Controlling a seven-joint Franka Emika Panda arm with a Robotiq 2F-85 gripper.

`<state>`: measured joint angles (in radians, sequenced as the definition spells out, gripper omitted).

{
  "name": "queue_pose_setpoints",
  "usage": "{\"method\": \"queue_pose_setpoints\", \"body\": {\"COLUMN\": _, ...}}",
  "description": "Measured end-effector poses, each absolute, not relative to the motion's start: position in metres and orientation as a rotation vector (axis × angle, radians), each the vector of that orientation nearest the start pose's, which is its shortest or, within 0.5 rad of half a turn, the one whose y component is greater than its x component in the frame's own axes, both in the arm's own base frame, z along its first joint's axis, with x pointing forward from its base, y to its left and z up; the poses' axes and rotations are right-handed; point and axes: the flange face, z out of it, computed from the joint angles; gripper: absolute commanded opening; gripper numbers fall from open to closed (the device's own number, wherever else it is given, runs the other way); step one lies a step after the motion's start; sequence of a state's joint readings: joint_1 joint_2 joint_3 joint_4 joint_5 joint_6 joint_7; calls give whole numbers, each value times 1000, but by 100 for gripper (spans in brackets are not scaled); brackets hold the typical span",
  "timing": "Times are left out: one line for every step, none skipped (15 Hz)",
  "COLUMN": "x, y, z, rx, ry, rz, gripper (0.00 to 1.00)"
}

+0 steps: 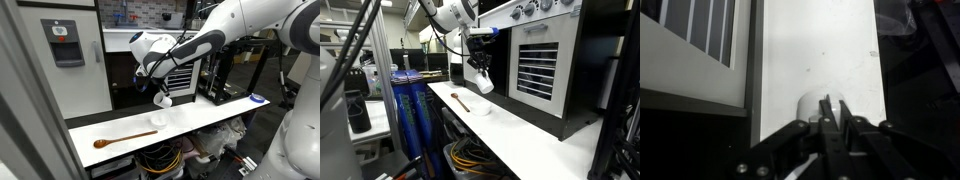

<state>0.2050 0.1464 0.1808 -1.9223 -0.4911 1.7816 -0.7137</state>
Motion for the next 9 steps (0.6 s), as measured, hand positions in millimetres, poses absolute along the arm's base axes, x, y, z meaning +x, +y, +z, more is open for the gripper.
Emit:
{"method": "queue_pose_setpoints", "body": {"x": 540, "y": 171, "z": 400, "rx": -2783, "ry": -2063, "rz": 651, "gripper": 2}}
{"method": "queue_pose_setpoints", "body": {"x": 541, "y": 171, "z": 396, "rx": -2777, "ry": -2060, "rz": 686, "gripper": 2}}
{"method": "queue_pose_setpoints", "body": {"x": 542, "y": 170, "z": 393, "rx": -2772, "ry": -2056, "rz": 724, "gripper": 2}}
{"method": "queue_pose_setpoints", "body": {"x": 542, "y": 170, "z": 389, "rx": -2767, "ry": -2054, "rz": 761, "gripper": 2}}
{"method": "queue_pose_setpoints", "body": {"x": 543, "y": 169, "z": 386, "rx": -2761, "ry": -2051, "rz": 800, "gripper": 2}}
{"method": "queue_pose_setpoints", "body": {"x": 543, "y": 169, "z": 383, "rx": -2756, "ry": -2051, "rz": 837, "gripper": 2}}
{"method": "queue_pose_setpoints", "body": {"x": 543, "y": 169, "z": 381, "rx": -2747, "ry": -2052, "rz": 874, "gripper": 2}}
{"method": "queue_pose_setpoints", "body": {"x": 543, "y": 169, "z": 378, "rx": -2738, "ry": -2055, "rz": 909, "gripper": 2}}
{"method": "queue_pose_setpoints", "body": {"x": 543, "y": 170, "z": 375, "rx": -2727, "ry": -2059, "rz": 941, "gripper": 2}}
